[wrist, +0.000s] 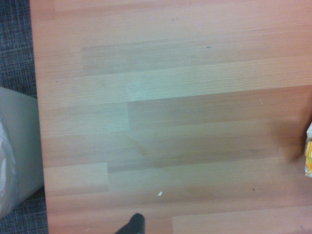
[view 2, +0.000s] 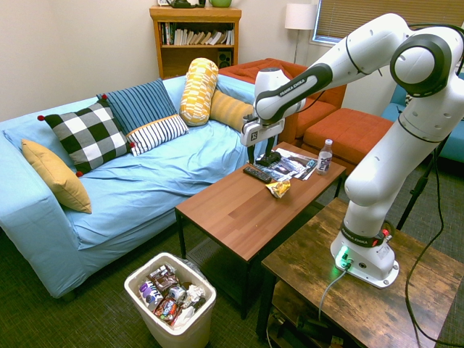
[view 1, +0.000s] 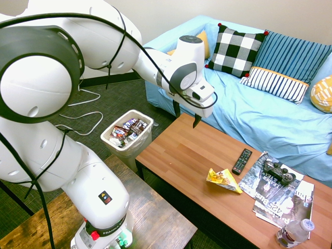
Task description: Throw the chip bag in the trash bin
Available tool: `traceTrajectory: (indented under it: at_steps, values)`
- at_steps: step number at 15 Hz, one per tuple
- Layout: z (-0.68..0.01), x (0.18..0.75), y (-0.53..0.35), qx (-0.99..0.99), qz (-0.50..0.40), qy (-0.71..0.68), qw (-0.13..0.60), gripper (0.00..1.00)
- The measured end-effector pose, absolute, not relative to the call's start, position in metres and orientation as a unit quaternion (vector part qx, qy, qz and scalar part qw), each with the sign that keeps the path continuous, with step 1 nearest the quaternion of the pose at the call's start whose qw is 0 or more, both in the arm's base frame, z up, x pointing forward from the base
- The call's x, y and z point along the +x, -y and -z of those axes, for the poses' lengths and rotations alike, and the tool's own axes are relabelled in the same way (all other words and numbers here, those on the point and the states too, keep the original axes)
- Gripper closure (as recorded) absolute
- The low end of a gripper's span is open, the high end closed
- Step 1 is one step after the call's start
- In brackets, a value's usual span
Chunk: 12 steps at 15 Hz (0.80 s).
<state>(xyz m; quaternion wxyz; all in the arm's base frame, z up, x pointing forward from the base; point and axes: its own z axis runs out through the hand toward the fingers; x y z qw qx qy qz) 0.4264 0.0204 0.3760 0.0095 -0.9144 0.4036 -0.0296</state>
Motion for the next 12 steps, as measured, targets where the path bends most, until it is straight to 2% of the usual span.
traceTrajectory:
  at_steps: [5,12]
  values:
    - [-0.369,0.443,0.001,-0.899,0.015,-0.437,0.023,0.00]
    - [-0.304,0.452,0.140,-0.827,-0.019,-0.562,0.016,0.00]
